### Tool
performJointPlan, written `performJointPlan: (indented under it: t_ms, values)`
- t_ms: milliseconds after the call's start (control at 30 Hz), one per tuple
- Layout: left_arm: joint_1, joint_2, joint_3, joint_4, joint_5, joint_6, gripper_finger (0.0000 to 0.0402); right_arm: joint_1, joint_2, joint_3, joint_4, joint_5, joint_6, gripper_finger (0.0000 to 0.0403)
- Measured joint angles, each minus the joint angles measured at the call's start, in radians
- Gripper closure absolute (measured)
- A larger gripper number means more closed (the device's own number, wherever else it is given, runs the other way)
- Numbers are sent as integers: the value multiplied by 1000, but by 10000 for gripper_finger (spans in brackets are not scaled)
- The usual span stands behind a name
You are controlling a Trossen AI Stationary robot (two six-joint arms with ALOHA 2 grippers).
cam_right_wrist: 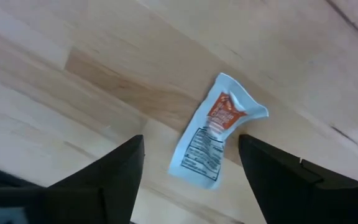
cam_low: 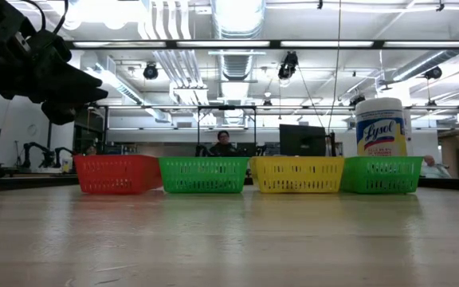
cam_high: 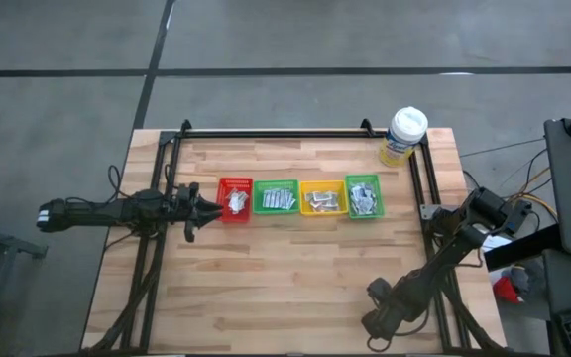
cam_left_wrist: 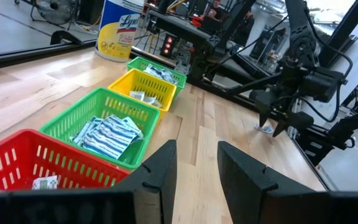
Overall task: Pick & Place First Aid Supplies
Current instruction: Put the orange ointment pack into the yellow bin
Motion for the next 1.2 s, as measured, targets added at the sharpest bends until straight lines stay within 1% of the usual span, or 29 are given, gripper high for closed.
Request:
performJointPlan:
  t_ms: [167, 267, 667, 1200]
  values:
    - [0, 3, 0, 0, 0, 0, 289, 0, 15, 5, -3, -5, 0, 136]
    - [0, 3, 0, 0, 0, 0, 289, 0, 13, 4, -4, -2, 30, 144]
    - [0, 3, 0, 0, 0, -1, 289, -1, 15, 3, -35, 3, 62, 218]
    - [0, 3, 0, 0, 0, -1, 289, -1, -1, 0, -64, 10, 55, 300]
